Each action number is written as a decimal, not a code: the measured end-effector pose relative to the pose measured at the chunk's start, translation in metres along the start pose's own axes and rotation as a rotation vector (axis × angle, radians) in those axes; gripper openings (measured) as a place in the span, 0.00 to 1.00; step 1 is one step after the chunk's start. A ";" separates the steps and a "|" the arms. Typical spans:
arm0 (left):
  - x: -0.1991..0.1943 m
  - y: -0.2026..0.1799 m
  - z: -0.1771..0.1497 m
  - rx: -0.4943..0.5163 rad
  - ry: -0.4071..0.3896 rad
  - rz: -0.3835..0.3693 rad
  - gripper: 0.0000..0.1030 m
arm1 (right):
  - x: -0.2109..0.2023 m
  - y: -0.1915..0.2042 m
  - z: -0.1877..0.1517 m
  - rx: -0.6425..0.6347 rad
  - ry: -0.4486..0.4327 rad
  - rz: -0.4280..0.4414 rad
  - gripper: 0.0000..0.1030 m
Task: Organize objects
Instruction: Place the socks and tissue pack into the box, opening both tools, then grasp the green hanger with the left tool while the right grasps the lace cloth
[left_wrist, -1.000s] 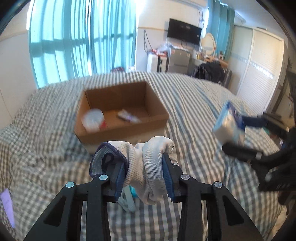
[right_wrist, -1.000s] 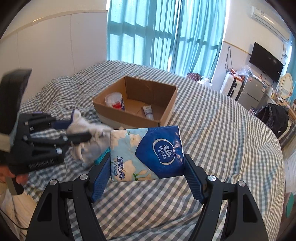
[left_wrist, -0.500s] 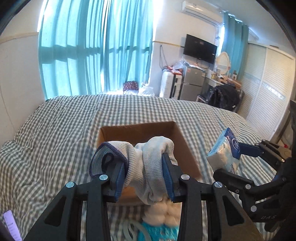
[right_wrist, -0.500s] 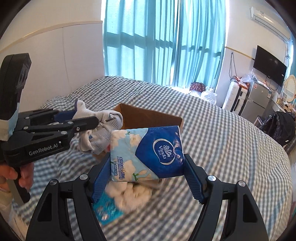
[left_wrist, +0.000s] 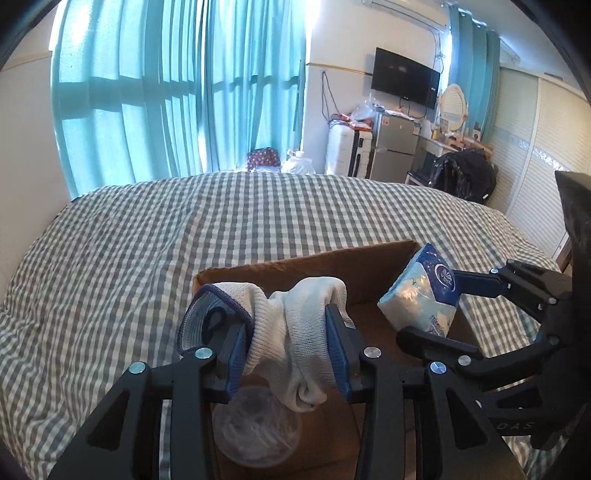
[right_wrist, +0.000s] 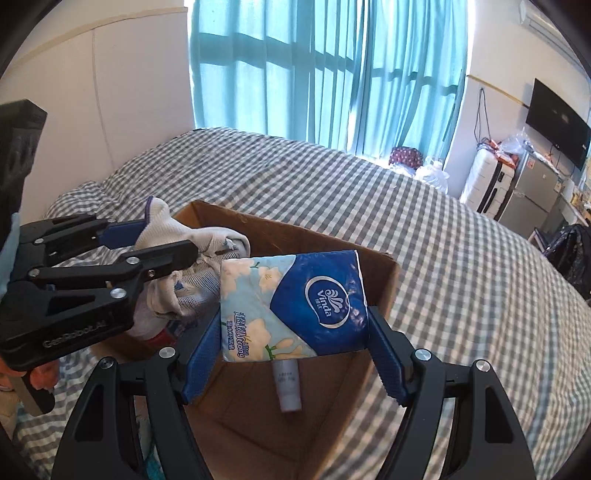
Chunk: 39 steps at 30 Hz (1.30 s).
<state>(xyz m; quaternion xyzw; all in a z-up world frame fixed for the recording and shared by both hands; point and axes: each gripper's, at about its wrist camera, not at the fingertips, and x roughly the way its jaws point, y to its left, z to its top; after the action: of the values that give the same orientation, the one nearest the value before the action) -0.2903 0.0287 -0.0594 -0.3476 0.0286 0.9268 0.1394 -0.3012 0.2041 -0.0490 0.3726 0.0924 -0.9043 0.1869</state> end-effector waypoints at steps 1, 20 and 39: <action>0.003 0.001 0.000 0.004 -0.002 0.001 0.41 | 0.005 -0.003 0.000 0.017 -0.002 0.003 0.73; -0.096 -0.005 -0.004 -0.051 -0.077 0.068 0.92 | -0.113 0.011 -0.002 0.011 -0.140 -0.058 0.90; -0.158 -0.022 -0.079 -0.103 -0.042 0.218 0.97 | -0.187 0.046 -0.078 -0.042 -0.116 -0.061 0.90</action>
<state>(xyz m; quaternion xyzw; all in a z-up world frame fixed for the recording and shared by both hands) -0.1205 -0.0001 -0.0157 -0.3295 0.0155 0.9438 0.0204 -0.1102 0.2360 0.0270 0.3123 0.1118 -0.9276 0.1720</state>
